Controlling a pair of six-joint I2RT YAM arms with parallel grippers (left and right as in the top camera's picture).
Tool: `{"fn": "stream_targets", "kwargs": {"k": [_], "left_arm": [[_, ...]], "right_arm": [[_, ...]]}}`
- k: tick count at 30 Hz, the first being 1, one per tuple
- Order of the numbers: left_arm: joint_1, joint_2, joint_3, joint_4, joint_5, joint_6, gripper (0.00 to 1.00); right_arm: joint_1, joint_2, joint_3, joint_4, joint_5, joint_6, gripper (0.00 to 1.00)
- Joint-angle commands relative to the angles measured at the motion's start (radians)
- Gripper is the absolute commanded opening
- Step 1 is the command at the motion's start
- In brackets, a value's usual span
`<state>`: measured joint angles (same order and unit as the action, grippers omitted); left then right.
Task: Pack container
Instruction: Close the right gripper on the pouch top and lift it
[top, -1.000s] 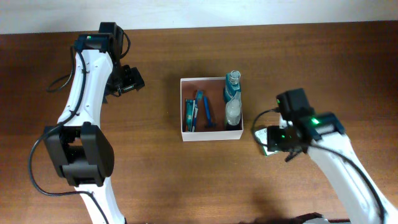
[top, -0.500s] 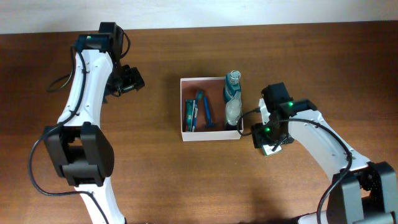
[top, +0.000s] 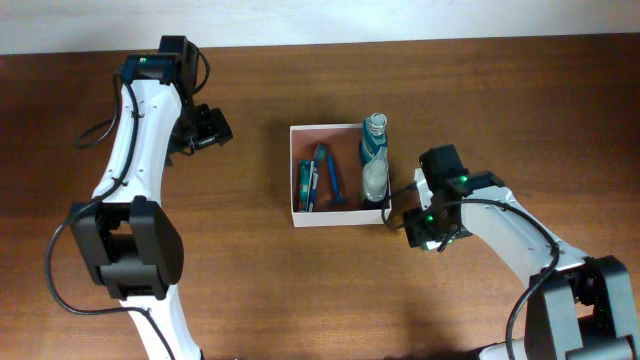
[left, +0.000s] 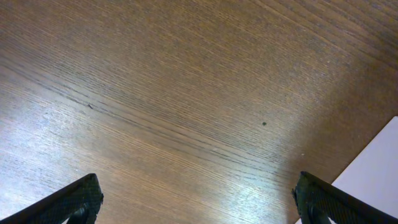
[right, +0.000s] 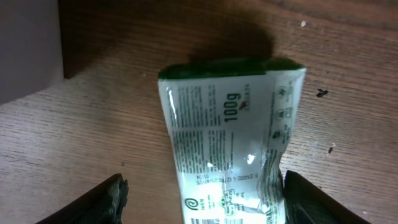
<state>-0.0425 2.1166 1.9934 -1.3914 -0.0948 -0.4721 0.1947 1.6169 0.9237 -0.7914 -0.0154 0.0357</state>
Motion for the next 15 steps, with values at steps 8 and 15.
{"fn": "stream_targets", "kwargs": {"k": [8,15], "left_arm": [[0.0,-0.028,0.012,0.0,-0.011,0.002,0.99],[0.0,-0.028,0.012,0.0,-0.011,0.002,0.99]], "right_arm": [[-0.007,0.011,-0.029,0.074,0.084,-0.013,0.74],[-0.007,0.011,-0.057,0.115,0.084,-0.002,0.74]]}}
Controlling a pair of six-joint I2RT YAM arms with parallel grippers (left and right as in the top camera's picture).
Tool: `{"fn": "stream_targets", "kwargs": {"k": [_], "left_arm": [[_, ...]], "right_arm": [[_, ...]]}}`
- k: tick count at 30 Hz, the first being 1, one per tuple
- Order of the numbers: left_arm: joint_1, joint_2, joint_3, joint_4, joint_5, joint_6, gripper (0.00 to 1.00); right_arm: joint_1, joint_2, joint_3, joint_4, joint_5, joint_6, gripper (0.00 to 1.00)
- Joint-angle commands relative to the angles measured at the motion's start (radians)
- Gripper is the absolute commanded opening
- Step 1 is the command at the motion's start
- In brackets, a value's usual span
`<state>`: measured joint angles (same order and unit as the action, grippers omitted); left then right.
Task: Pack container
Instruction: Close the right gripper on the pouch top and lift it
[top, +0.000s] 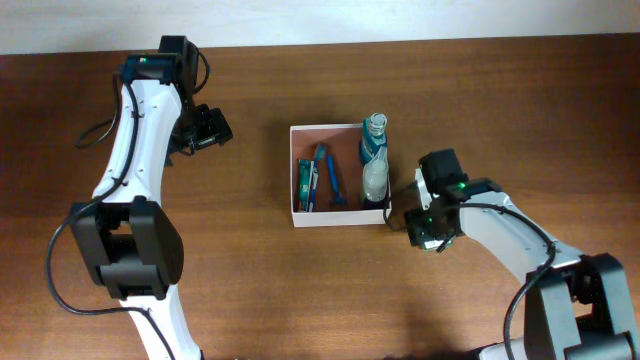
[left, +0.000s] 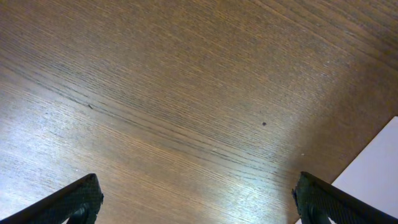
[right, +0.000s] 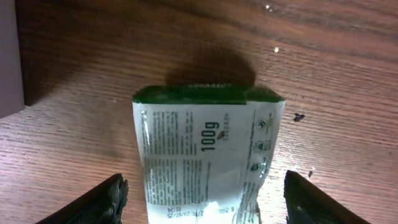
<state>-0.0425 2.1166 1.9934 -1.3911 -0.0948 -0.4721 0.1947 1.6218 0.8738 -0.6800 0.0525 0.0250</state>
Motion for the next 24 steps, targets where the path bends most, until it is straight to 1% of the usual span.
{"fn": "stream_targets", "kwargs": {"k": [1,4,11,14,15,17,22,24], "left_arm": [[0.0,-0.028,0.012,0.0,-0.011,0.002,0.99],[0.0,-0.028,0.012,0.0,-0.011,0.002,0.99],[0.0,-0.028,0.012,0.0,-0.011,0.002,0.99],[0.0,-0.028,0.012,0.0,-0.011,0.002,0.99],[0.0,-0.028,0.012,0.0,-0.011,0.002,0.99],[0.0,-0.028,0.012,0.0,-0.011,0.002,0.99],[0.0,-0.028,0.012,0.0,-0.011,0.002,0.99],[0.0,-0.028,0.012,0.0,-0.011,0.002,0.99]], "right_arm": [[-0.007,0.006,-0.007,0.004,0.016,0.015,0.74],[-0.007,0.006,-0.007,0.0,0.011,0.043,0.73],[-0.007,0.006,-0.007,0.008,0.012,0.043,0.74],[-0.007,0.006,-0.007,0.008,0.012,0.043,0.72],[-0.007,0.006,-0.007,0.008,0.012,0.043,0.66],[-0.007,0.006,-0.007,0.008,0.012,0.043,0.61],[-0.007,0.006,-0.014,0.01,0.012,0.043,0.58],[-0.007,0.007,-0.027,0.025,0.012,0.043,0.52]]}}
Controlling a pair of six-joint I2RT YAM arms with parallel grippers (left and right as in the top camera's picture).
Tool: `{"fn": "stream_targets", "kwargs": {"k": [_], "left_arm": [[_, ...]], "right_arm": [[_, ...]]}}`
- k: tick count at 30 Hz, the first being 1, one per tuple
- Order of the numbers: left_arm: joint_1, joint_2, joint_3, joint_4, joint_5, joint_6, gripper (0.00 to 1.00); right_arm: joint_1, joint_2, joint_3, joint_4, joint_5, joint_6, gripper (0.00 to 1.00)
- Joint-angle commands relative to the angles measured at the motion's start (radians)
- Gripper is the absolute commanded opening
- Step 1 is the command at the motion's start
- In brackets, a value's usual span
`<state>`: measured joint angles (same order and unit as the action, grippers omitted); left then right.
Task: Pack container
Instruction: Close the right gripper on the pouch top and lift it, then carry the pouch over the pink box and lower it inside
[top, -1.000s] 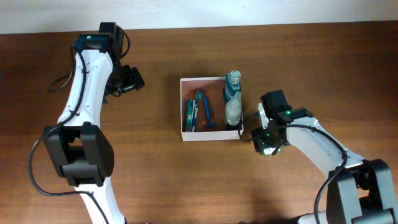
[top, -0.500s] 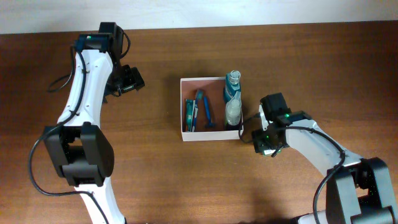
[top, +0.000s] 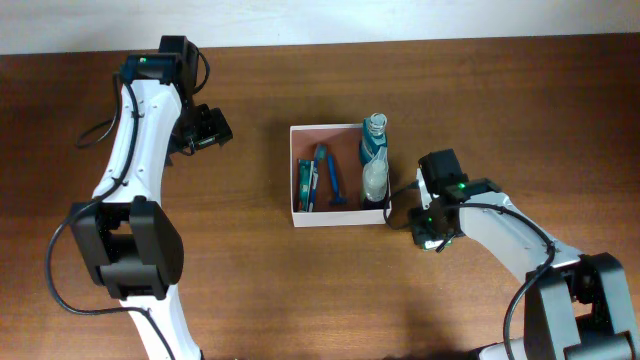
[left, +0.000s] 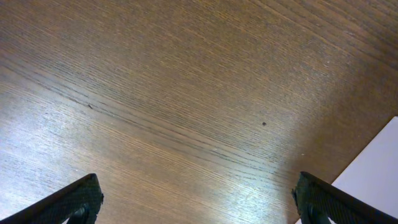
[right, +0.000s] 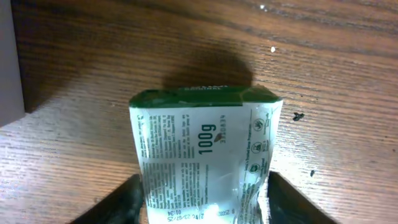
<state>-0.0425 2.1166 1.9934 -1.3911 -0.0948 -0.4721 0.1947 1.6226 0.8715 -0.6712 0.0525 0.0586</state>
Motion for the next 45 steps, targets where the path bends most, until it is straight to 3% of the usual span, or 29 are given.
{"fn": "stream_targets", "kwargs": {"k": [1,5,8,13,16,28,45], "left_arm": [[0.0,-0.028,0.012,0.0,-0.011,0.002,0.99],[0.0,-0.028,0.012,0.0,-0.011,0.002,0.99],[0.0,-0.028,0.012,0.0,-0.011,0.002,0.99],[0.0,-0.028,0.012,0.0,-0.011,0.002,0.99],[0.0,-0.028,0.012,0.0,-0.011,0.002,0.99],[0.0,-0.028,0.012,0.0,-0.011,0.002,0.99],[0.0,-0.028,0.012,0.0,-0.011,0.002,0.99]], "right_arm": [[-0.007,0.006,-0.03,0.022,0.012,0.009,0.52],[-0.007,0.006,-0.069,0.069,0.012,0.01,0.5],[-0.007,0.006,-0.072,0.073,0.012,0.01,0.35],[-0.007,0.005,-0.046,0.048,0.012,0.01,0.24],[-0.007,-0.011,0.05,-0.066,0.009,0.055,0.16],[-0.005,-0.121,0.248,-0.335,-0.067,0.055,0.15],[-0.002,-0.438,0.262,-0.413,-0.33,0.055,0.15]]}}
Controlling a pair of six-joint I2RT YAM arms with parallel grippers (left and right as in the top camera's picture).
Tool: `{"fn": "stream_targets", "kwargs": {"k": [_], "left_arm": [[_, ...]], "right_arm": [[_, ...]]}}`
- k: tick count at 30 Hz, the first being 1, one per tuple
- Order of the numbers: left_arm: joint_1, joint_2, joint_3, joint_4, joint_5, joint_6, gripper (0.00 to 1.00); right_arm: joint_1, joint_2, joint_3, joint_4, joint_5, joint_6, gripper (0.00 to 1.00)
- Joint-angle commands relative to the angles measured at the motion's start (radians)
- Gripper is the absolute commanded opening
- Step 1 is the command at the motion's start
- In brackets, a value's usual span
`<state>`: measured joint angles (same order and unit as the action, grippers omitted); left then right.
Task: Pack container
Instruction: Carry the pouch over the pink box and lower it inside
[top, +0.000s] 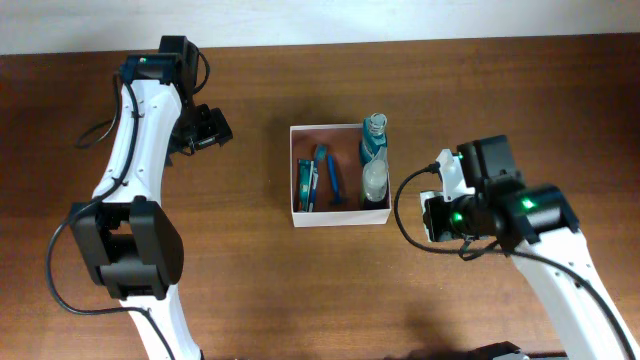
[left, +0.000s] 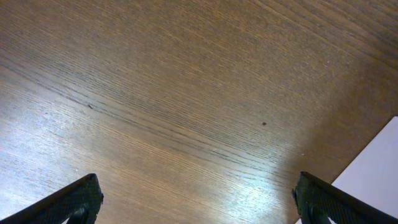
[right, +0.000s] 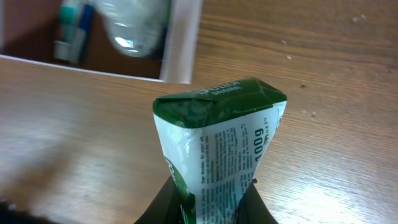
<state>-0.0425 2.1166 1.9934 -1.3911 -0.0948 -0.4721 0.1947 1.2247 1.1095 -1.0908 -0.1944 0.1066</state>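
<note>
A white open box (top: 338, 221) stands mid-table and holds a clear bottle (top: 374, 166), a blue tool and a small blue-green pack (top: 307, 184). My right gripper (right: 208, 208) is shut on a green and white "100g" pouch (right: 217, 146), held up off the table to the right of the box; the box's wall (right: 181, 43) shows beyond it. In the overhead view the right arm (top: 480, 205) hides the pouch. My left gripper (left: 198, 202) hangs open over bare wood, far left of the box, with nothing between its fingers.
The table is dark brown wood (top: 250, 290). A white wall edge runs along the back. A corner of the white box (left: 379, 168) shows at the right of the left wrist view.
My right gripper has shut on the pouch and lifted it off the table; its arm now stands higher and further right. The left arm has not moved.
The pouch lay flat on the wood right of the box with my right gripper open over it. The gripper then sat closer over the pouch, then narrowed around it. Now it holds the pouch raised beside the box. The left arm stayed still throughout.
</note>
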Motion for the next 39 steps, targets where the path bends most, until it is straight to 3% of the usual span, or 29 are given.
{"fn": "stream_targets", "kwargs": {"k": [1,6,12,17,27,39], "left_arm": [[0.0,-0.028,0.012,0.0,-0.011,0.002,0.99],[0.0,-0.028,0.012,0.0,-0.011,0.002,0.99],[0.0,-0.028,0.012,0.0,-0.011,0.002,0.99],[0.0,-0.028,0.012,0.0,-0.011,0.002,0.99],[0.0,-0.028,0.012,0.0,-0.011,0.002,0.99],[0.0,-0.028,0.012,0.0,-0.011,0.002,0.99]], "right_arm": [[0.005,-0.047,0.024,0.01,-0.094,0.008,0.15],[0.084,-0.05,0.024,0.068,-0.102,0.055,0.15],[0.277,-0.047,0.024,0.283,-0.084,0.151,0.16],[0.397,0.019,0.024,0.463,0.045,0.249,0.16],[0.442,0.312,0.024,0.745,0.122,0.251,0.17],[0.442,0.418,0.024,0.814,0.298,0.251,0.2]]}}
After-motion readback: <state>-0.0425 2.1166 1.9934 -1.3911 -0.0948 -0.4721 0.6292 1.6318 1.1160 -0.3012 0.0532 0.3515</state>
